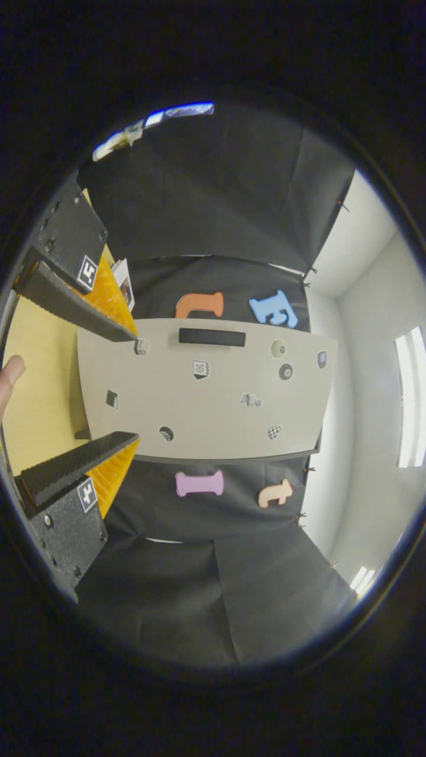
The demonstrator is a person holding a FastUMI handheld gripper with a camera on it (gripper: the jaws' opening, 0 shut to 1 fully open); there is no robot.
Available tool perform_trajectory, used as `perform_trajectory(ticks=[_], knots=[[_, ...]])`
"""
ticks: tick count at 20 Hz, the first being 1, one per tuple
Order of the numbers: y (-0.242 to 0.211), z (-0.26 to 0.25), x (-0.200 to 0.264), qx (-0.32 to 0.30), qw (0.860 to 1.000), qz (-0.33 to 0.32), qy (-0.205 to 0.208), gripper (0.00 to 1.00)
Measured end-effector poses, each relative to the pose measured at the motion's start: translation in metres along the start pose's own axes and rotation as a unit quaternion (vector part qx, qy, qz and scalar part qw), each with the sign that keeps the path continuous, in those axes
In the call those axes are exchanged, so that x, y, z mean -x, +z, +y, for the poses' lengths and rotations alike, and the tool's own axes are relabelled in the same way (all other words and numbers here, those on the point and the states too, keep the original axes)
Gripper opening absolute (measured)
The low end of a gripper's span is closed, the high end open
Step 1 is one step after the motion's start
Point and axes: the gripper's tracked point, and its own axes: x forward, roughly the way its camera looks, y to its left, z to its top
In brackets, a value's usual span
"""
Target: Open the shoe cabinet door, grab the shoes and put them into the shoe cabinet, then close the shoe cabinet door.
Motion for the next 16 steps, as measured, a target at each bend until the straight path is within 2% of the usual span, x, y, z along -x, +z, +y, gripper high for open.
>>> perform_trajectory(ticks=[8,16], knots=[[-0.017,-0.006,0.001,0.005,1.0,-0.01,-0.013,0.99],[-0.005,-0.028,0.013,0.006,0.999,-0.027,-0.036,0.99]])
